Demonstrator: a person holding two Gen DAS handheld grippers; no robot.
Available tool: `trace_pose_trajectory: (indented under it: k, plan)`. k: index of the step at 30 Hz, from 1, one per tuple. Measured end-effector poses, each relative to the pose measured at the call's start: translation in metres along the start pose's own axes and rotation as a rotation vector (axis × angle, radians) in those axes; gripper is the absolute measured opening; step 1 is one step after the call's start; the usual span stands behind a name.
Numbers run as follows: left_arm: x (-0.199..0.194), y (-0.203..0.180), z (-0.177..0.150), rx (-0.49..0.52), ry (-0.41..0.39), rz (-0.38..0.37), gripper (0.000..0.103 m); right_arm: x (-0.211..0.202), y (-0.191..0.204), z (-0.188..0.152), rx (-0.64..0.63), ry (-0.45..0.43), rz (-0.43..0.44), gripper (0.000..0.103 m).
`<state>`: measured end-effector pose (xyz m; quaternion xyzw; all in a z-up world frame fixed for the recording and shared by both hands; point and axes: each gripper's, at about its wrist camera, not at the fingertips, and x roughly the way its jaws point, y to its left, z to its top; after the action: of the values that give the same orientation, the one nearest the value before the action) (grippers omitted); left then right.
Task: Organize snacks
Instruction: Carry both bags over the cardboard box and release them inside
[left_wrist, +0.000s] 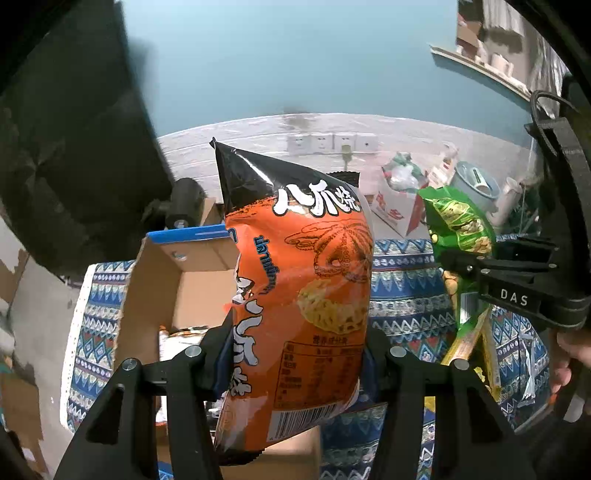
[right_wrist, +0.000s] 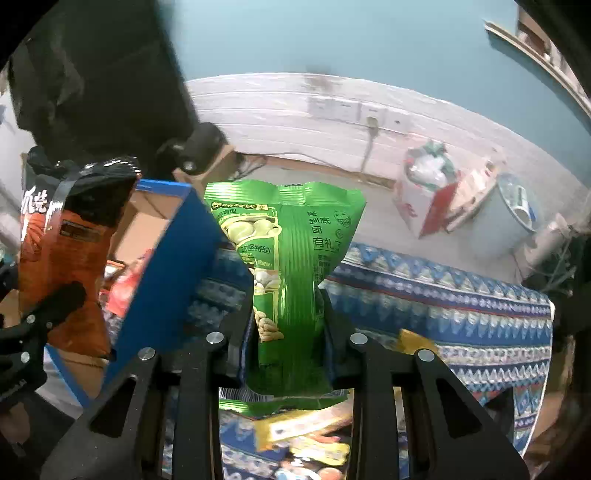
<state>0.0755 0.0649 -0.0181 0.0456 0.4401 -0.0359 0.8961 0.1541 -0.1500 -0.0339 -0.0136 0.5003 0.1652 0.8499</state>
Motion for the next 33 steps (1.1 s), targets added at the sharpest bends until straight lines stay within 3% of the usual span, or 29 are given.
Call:
trace_pose_trajectory:
  k: [6,17,28,33]
  plan:
    - [-0.004,0.043,-0.004,-0.07,-0.001,0.02,0.055,0.004,0.035,0.013,-0.04,-0.001,0.024,0.028]
    - [0.018,0.112,-0.031,-0.171,0.067,0.085,0.056,0.018,0.097,0.034,-0.099,0.011,0.08,0.028]
    - [0.046,0.135,-0.05,-0.21,0.209,0.098,0.058,0.035,0.142,0.039,-0.154,0.037,0.129,0.028]
    - [0.043,0.142,-0.05,-0.232,0.203,0.102,0.069,0.042,0.148,0.039,-0.147,0.056,0.151,0.028]
